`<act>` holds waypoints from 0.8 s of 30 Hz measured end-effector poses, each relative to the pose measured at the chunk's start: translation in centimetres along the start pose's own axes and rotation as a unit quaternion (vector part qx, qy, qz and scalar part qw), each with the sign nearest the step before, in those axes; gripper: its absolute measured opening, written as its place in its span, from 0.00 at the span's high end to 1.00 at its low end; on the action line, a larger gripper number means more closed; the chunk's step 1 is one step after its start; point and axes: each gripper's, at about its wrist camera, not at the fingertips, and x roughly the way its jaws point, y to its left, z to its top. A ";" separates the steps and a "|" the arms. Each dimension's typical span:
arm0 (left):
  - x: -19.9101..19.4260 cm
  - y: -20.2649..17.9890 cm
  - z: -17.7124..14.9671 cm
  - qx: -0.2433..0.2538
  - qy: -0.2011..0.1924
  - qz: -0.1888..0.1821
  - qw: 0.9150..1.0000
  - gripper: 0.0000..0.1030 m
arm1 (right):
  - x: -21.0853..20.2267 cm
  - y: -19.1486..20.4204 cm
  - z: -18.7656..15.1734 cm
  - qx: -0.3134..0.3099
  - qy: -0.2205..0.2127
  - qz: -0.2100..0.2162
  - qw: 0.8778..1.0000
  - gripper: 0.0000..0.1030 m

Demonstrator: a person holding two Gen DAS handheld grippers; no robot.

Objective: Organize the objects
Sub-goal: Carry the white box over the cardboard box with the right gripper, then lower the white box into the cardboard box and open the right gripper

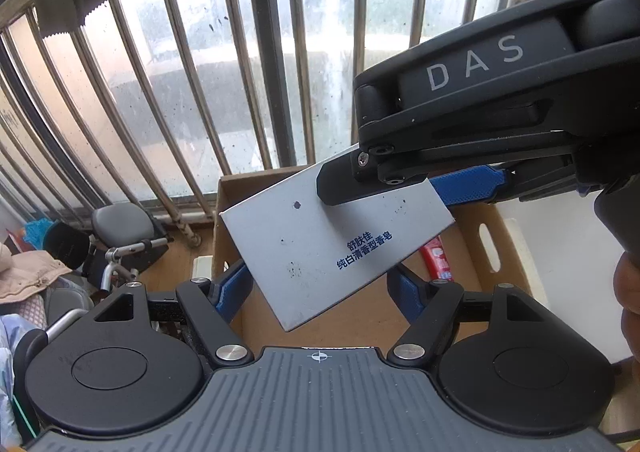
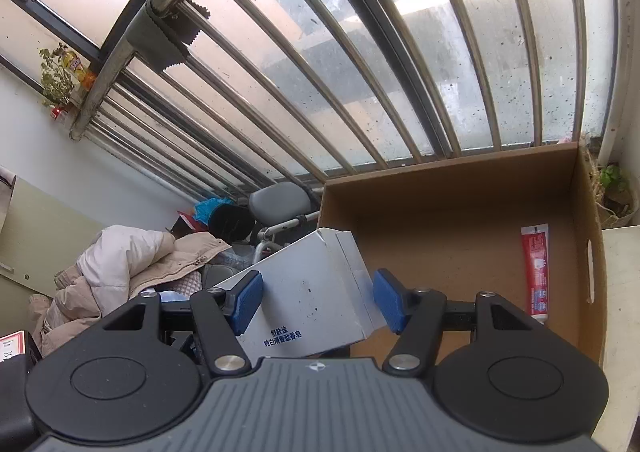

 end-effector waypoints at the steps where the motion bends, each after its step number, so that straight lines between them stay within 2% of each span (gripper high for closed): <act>1: 0.7 0.0 0.1 0.000 0.007 0.001 1.000 0.29 | 0.6 -0.3 0.3 -0.001 0.005 0.000 1.000 0.37; 15: 10.3 -0.2 0.5 -0.002 0.112 -0.006 0.994 0.29 | 8.7 -8.0 1.9 0.054 0.071 0.000 0.996 0.37; 24: 16.5 0.7 -0.1 -0.001 0.160 -0.002 0.987 0.29 | 14.9 -12.1 2.2 0.094 0.098 0.005 0.991 0.37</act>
